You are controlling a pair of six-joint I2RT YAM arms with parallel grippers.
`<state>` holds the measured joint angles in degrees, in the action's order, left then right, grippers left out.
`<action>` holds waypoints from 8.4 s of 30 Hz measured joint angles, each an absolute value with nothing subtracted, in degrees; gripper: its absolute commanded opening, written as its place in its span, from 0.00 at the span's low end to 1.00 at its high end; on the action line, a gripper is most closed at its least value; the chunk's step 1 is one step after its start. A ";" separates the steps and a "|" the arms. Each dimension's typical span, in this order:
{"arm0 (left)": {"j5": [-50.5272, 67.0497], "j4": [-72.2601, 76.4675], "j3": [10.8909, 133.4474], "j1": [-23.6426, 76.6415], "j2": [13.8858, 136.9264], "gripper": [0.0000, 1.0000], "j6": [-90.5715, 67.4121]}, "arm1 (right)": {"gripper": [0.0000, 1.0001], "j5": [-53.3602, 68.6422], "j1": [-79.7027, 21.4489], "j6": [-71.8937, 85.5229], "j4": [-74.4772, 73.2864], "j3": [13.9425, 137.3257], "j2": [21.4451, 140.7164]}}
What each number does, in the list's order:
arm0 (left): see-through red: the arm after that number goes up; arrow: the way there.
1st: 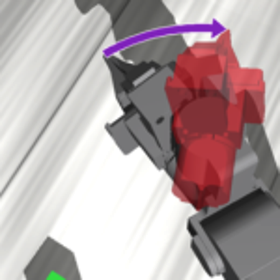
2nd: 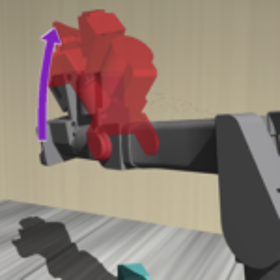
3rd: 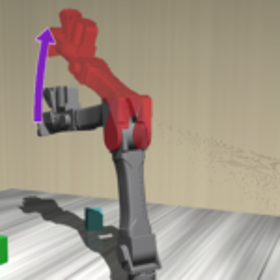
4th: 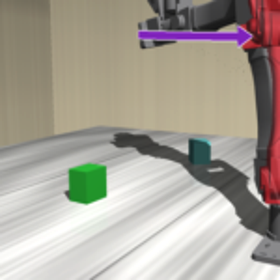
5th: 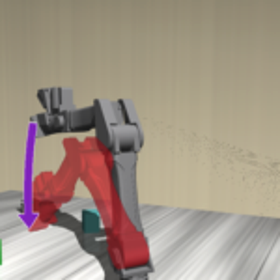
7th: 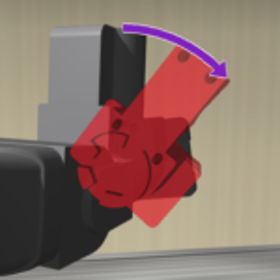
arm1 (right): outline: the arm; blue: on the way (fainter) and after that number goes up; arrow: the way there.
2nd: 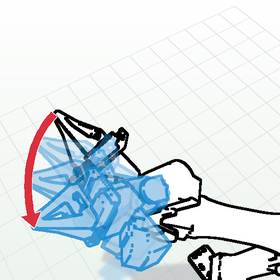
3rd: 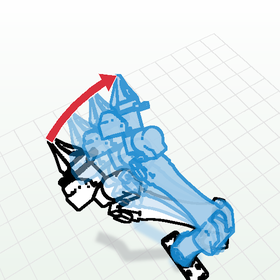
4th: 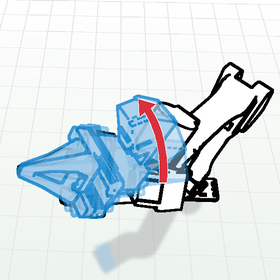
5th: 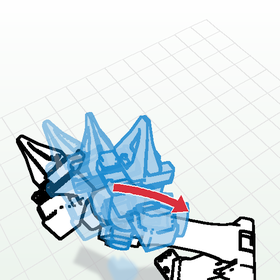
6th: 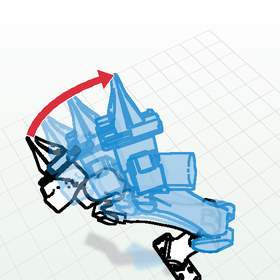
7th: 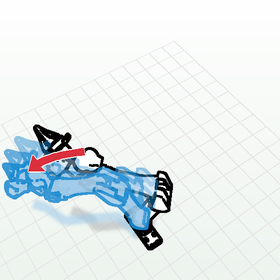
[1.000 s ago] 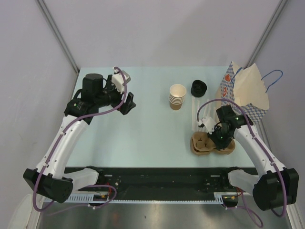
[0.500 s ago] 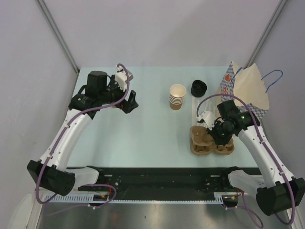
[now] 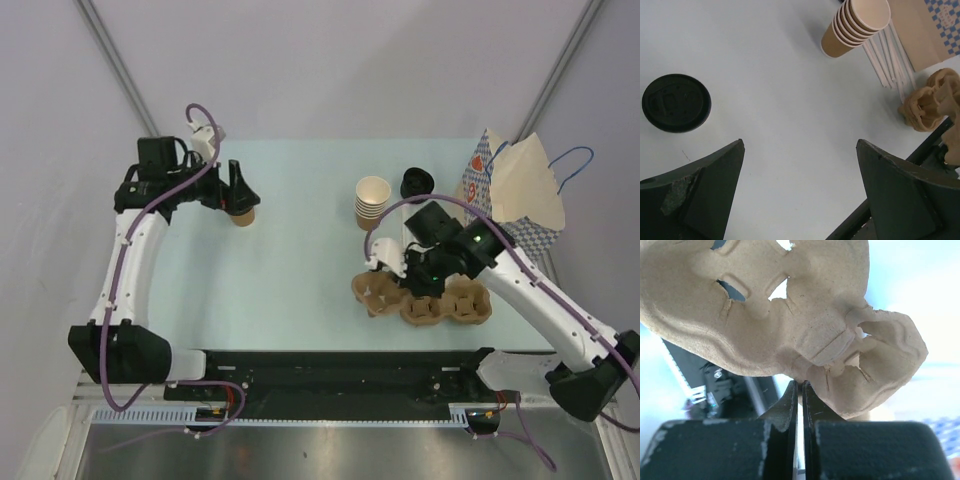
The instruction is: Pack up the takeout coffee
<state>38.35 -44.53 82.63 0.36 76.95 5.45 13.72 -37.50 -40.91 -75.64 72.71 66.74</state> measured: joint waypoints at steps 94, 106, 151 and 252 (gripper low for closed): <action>47.55 -49.76 79.88 -12.62 80.36 1.00 12.08 | 1.00 -3.20 -16.43 -42.76 -59.68 132.62 84.01; 50.22 -45.56 77.30 -12.71 80.01 0.99 7.35 | 1.00 36.14 36.84 -53.28 -60.29 127.76 80.44; 51.24 -43.81 74.04 -12.71 81.45 0.99 6.55 | 0.20 28.03 17.50 -91.26 -60.55 121.62 111.96; 45.06 -62.35 68.14 -17.91 78.94 0.99 73.76 | 0.00 -6.94 -54.61 -21.69 -65.82 133.75 103.61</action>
<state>45.06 -62.35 68.14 -17.91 78.94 73.76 -6.94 -54.61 -21.69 -65.82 133.75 103.61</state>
